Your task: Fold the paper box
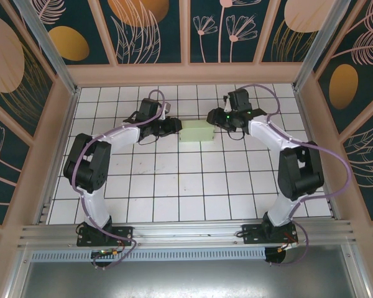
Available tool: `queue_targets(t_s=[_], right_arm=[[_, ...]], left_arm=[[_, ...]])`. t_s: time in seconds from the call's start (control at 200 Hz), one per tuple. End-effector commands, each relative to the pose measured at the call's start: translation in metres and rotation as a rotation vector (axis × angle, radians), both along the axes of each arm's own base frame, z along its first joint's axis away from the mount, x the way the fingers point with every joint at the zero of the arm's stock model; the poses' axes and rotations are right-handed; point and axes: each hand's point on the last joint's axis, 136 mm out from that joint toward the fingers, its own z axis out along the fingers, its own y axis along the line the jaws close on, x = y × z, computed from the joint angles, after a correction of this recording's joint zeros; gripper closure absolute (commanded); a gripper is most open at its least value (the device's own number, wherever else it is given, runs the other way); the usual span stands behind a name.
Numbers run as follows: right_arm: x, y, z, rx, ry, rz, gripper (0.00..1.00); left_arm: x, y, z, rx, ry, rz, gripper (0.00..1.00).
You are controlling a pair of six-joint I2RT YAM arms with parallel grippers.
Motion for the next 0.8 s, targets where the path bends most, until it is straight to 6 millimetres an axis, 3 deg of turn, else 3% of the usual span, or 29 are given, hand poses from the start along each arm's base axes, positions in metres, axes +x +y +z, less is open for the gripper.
queue_targets(t_s=[0.0, 0.11, 0.19, 0.455, 0.666, 0.696, 0.796], right_arm=[[0.009, -0.002, -0.016, 0.024, 0.019, -0.018, 0.58], [0.007, -0.004, -0.033, 0.006, 0.04, -0.013, 0.73], [0.006, -0.005, -0.041, 0.001, 0.056, -0.009, 0.8], [0.006, -0.003, -0.044, 0.011, 0.066, -0.001, 0.99], [0.007, -0.001, -0.032, 0.021, 0.048, 0.005, 1.0], [0.008, -0.001, -0.028, 0.022, 0.037, 0.006, 1.0], [0.012, -0.004, -0.008, 0.015, -0.014, -0.003, 0.82]], left_arm=[[-0.007, 0.003, -0.029, 0.035, 0.082, -0.006, 0.66], [-0.008, 0.001, -0.033, 0.031, 0.09, -0.03, 0.68], [-0.008, 0.002, -0.036, 0.028, 0.096, -0.033, 0.75], [-0.006, 0.006, -0.043, 0.025, 0.108, -0.027, 0.79], [-0.004, 0.004, -0.04, 0.016, 0.09, -0.032, 0.83], [-0.003, 0.004, -0.037, 0.011, 0.083, -0.034, 0.8], [0.002, 0.001, -0.016, -0.006, 0.033, -0.038, 0.62]])
